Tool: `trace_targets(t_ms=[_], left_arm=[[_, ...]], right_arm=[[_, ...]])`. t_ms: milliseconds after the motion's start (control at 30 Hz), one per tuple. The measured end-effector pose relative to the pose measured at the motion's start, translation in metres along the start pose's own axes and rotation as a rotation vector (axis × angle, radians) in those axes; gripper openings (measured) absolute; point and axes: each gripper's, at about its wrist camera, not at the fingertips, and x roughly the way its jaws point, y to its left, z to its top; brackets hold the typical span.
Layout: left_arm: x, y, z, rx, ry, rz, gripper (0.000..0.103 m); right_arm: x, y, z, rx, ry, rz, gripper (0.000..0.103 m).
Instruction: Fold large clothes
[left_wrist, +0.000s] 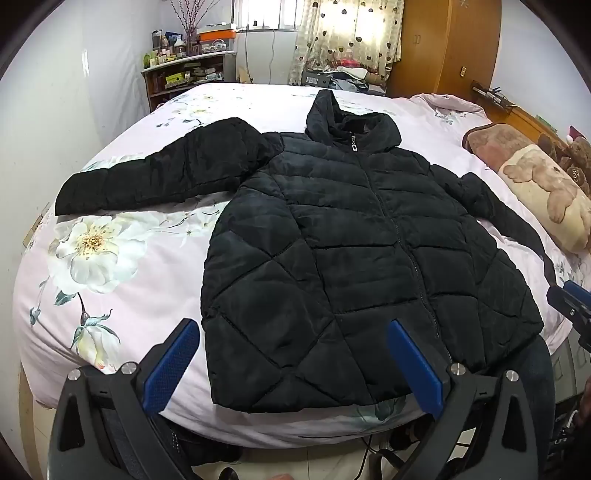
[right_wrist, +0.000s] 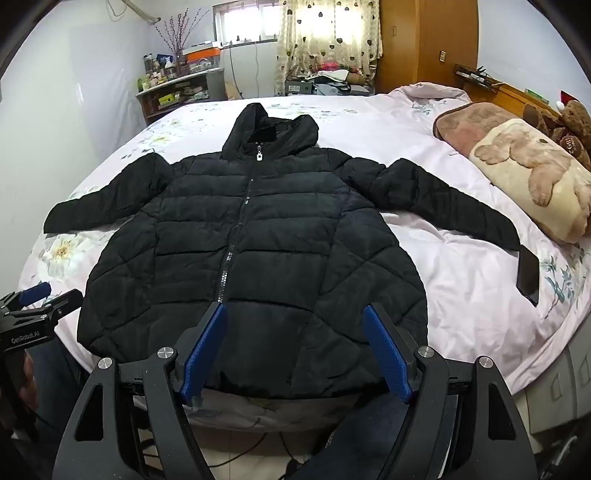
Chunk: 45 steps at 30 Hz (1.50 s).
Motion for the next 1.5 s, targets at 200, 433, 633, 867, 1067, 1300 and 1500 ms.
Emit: trace_targets(t_ms=[200, 433, 633, 867, 1067, 1300, 1500], left_arm=[[-0.0001, 0.0006, 0.0004, -0.002, 0.002, -0.001, 0.103], [-0.0029, 0.0002, -0.001, -0.002, -0.002, -0.001, 0.103], [-0.0004, 0.0001, -0.0002, 0.0, 0.0, -0.001, 0.103], [-0.0008, -0.0015, -0.0017, 0.004, 0.004, -0.003, 0.103], [0.0007, -0.0033, 0.0, 0.0, 0.01, -0.008, 0.103], [0.0007, -0.0036, -0.0005, 0.0, 0.01, -0.009, 0.103], [0.001, -0.0029, -0.0001, 0.0, 0.01, -0.009, 0.103]], right_arm=[[-0.0007, 0.0, -0.0004, -0.004, -0.003, 0.001, 0.076], [0.0008, 0.0011, 0.0, -0.004, 0.003, -0.005, 0.076], [0.0009, 0.0014, 0.0, -0.005, 0.004, -0.004, 0.076], [0.0017, 0.0016, 0.0001, -0.005, 0.006, -0.006, 0.076], [-0.0006, -0.0004, 0.0011, -0.005, 0.008, -0.007, 0.076], [0.0033, 0.0015, -0.0005, -0.003, 0.01, -0.007, 0.076], [0.0032, 0.0016, -0.0007, -0.004, 0.011, -0.007, 0.076]])
